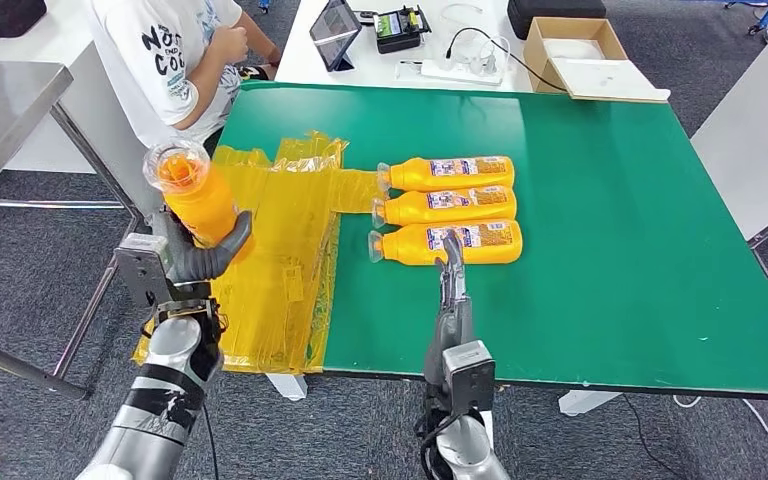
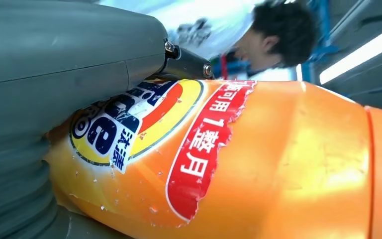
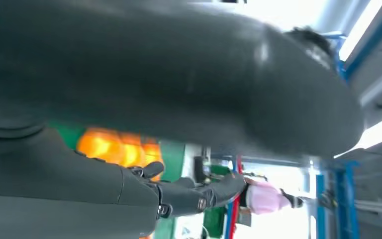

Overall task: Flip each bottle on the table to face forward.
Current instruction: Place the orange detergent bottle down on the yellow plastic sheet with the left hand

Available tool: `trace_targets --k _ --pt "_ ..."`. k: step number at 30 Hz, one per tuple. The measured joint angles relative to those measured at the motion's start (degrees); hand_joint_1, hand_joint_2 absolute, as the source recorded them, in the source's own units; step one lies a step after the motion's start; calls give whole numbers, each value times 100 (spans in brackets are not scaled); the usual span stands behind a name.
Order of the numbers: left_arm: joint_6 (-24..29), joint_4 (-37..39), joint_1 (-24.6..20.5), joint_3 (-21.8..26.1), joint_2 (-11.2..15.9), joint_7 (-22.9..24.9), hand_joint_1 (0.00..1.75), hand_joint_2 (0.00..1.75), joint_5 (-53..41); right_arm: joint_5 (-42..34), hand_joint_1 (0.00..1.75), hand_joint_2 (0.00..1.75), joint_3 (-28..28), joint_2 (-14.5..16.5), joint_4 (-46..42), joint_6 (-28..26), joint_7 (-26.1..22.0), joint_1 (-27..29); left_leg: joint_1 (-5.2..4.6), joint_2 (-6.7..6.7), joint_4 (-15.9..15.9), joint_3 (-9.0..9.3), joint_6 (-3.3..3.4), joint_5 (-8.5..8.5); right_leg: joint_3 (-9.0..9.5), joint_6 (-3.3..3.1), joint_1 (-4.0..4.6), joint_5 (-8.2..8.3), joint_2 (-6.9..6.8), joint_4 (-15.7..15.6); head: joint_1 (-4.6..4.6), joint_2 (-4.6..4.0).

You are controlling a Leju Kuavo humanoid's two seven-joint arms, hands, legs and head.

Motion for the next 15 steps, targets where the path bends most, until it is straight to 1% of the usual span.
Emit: trace_targets --k 2,4,6,7,9,11,15 --pt "489 227 -181 10 32 96 175 175 -849 -84 0 175 14 -10 -257 -211 -3 34 0 -2 0 0 1 1 0 0 0 0 -1 0 1 0" --pt "980 638 -448 -15 85 301 175 175 -1916 -142 0 175 53 -24 -508 -416 -7 40 -1 -2 1 0 1 2 1 0 0 1 -1 0 1 0" --pt "1294 1145 -758 -85 143 578 175 175 -2906 -128 0 175 109 -33 -694 -540 -8 35 -1 -1 1 1 1 2 1 1 0 2 0 0 1 0" --pt "1365 1420 -915 -139 177 748 175 175 -3363 -104 0 175 142 -36 -760 -573 -8 30 0 -1 1 1 1 2 1 1 0 2 0 0 1 0" --pt "1337 1969 -1228 -274 252 1118 175 175 -4155 -63 0 175 205 -36 -843 -595 -8 9 0 0 1 2 0 4 1 1 0 3 1 1 1 0" --pt "1151 2459 -1482 -434 333 1431 175 175 -4743 -54 0 175 247 -36 -883 -577 -8 -11 0 0 1 3 -2 6 0 0 0 3 1 2 0 0" --pt "545 3222 -1816 -731 492 1737 175 175 -5467 -64 0 175 285 -36 -908 -451 -8 -23 0 2 1 2 -3 6 0 1 0 3 3 4 1 0"
